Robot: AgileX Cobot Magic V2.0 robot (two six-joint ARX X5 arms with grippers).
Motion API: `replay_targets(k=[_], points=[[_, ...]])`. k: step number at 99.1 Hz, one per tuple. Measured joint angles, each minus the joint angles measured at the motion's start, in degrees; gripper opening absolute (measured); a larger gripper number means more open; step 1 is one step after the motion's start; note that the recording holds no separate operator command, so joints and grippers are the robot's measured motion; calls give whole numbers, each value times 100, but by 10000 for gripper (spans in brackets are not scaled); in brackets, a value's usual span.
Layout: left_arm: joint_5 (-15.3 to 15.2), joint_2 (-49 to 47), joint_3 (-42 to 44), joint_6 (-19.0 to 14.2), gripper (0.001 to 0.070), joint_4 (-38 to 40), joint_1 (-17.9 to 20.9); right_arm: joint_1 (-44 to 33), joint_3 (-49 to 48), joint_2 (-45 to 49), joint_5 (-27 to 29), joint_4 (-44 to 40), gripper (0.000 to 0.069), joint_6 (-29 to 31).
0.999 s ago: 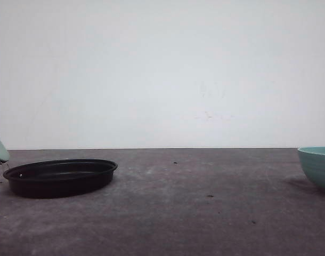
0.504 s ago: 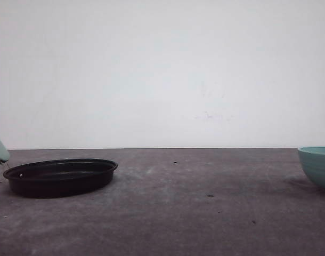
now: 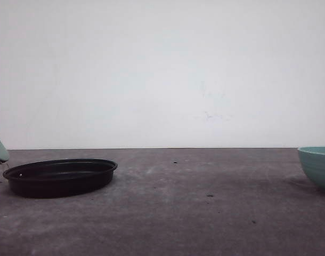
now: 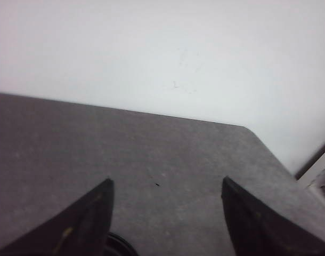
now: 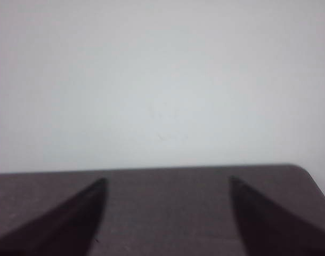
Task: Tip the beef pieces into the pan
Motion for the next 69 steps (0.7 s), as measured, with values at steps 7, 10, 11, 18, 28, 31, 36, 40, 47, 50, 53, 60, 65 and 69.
replay_targets(k=[7, 10, 11, 18, 28, 31, 36, 40, 47, 50, 53, 60, 65, 69], points=[[0, 131, 0, -313, 445, -7, 2, 0, 0, 55, 13, -186, 558, 0], [0, 205, 0, -439, 475, -17, 7, 0, 0, 81, 20, -267, 568, 0], [0, 232, 0, -476, 486, -24, 9, 0, 0, 90, 22, -297, 570, 0], [0, 452, 2, -708, 556, -114, 46, 0, 0, 166, 28, -501, 583, 0], [-2, 890, 2, -901, 593, -334, 96, 0, 0, 280, 31, -798, 587, 0], [-7, 1023, 2, -929, 596, -409, 116, 0, 0, 313, 31, -887, 587, 2], [-28, 1241, 2, -979, 599, -511, 149, 0, 0, 374, 31, -1021, 587, 7], [-52, 1408, 2, -1029, 601, -575, 188, 0, 0, 420, 31, -1110, 587, 20], [-190, 1698, 2, -1099, 601, -634, 273, 0, 0, 505, 31, -1207, 587, 37], [-247, 1825, 2, -1139, 601, -651, 326, 0, 0, 535, 28, -1222, 587, 42], [-319, 1947, 2, -1165, 601, -671, 369, 0, 0, 557, 28, -1222, 587, 44], [-369, 2229, 2, -1202, 601, -737, 483, 0, 0, 590, 20, -1220, 587, 46], [-415, 2430, 2, -1224, 601, -780, 568, 0, 0, 588, 17, -1217, 587, 46], [-428, 2546, 2, -1231, 601, -802, 627, 0, 0, 588, 17, -1217, 587, 46]])
